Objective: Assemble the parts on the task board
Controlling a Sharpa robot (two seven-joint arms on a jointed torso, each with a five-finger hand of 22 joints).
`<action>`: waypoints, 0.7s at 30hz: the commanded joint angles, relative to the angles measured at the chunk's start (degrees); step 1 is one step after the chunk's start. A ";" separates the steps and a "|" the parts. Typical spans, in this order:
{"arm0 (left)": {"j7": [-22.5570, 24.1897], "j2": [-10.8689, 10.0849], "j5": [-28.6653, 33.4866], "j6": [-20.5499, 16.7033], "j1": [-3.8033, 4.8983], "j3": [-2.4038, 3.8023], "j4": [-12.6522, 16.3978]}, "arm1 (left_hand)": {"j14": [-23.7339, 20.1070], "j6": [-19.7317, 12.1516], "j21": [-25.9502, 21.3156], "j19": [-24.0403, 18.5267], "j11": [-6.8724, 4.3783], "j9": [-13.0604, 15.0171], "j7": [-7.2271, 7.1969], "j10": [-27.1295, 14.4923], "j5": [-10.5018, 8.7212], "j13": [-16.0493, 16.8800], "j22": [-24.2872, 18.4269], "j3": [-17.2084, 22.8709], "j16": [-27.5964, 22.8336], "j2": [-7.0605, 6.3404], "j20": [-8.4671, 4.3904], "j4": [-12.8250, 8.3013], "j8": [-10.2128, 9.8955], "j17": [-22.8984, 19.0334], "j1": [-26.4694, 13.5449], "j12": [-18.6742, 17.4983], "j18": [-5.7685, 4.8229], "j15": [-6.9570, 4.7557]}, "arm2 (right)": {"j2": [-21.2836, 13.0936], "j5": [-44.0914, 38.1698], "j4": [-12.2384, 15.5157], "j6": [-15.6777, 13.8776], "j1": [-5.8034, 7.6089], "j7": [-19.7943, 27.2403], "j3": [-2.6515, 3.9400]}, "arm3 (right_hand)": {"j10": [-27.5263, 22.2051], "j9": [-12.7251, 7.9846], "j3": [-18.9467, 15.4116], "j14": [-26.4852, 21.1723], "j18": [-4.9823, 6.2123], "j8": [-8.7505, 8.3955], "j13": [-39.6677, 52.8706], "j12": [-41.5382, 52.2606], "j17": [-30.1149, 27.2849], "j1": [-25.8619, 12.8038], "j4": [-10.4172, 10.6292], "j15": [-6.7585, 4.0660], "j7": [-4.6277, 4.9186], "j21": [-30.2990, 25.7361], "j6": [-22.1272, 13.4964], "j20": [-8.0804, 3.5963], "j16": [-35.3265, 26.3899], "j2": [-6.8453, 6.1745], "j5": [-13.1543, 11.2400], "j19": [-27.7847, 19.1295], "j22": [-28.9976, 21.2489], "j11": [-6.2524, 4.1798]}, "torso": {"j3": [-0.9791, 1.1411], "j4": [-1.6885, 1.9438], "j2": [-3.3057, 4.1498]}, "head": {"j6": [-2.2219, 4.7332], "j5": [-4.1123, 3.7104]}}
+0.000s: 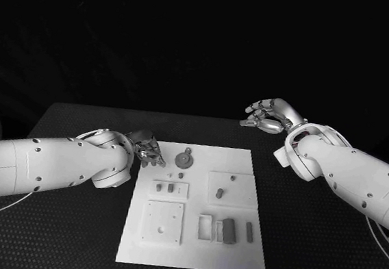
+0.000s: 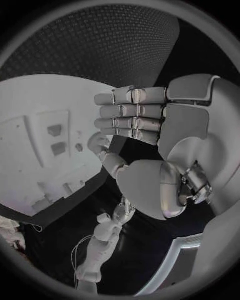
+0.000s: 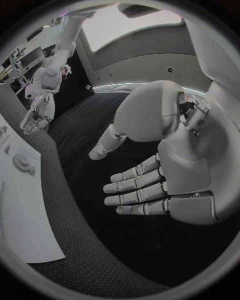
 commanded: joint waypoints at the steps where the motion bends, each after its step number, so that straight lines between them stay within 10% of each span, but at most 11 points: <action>1: 11.47 1.54 1.26 -4.57 0.06 -0.02 -1.43 | 0.07 -0.29 -1.36 -0.18 0.68 -0.61 0.14 0.61 -0.10 -2.23 -0.82 1.57 -2.04 -0.30 1.18 -0.19 -0.39 -0.72 4.32 -2.61 -0.34 1.20 | 0.08 0.01 -0.08 0.51 -0.04 0.57 0.01 | 0.07 -0.09 0.01 0.01 -1.00 0.38 -0.08 0.13 0.07 -0.67 0.33 0.21 2.51 -0.35 -0.37 -0.16 -0.22 0.03 -0.25 -0.04 0.08 0.25 | 0.01 -0.01 0.04 | 0.27 -0.07; 21: 18.18 10.23 -17.78 -0.67 -3.29 -0.05 -10.98 | 1.54 -0.28 -4.00 1.54 3.18 -3.91 0.16 1.04 -0.39 -10.21 -1.36 -0.61 -4.53 -3.28 1.67 -0.21 -3.68 0.21 9.41 -14.35 0.13 1.63 | 0.80 0.04 -0.75 0.49 -0.12 0.72 0.02 | 0.08 -0.11 0.04 0.04 -0.99 0.40 -0.13 0.16 0.14 -0.63 0.29 0.21 2.50 -0.41 -0.36 -0.17 -0.26 0.09 -0.25 0.01 0.15 0.25 | -0.01 -0.13 0.12 | 0.93 -0.32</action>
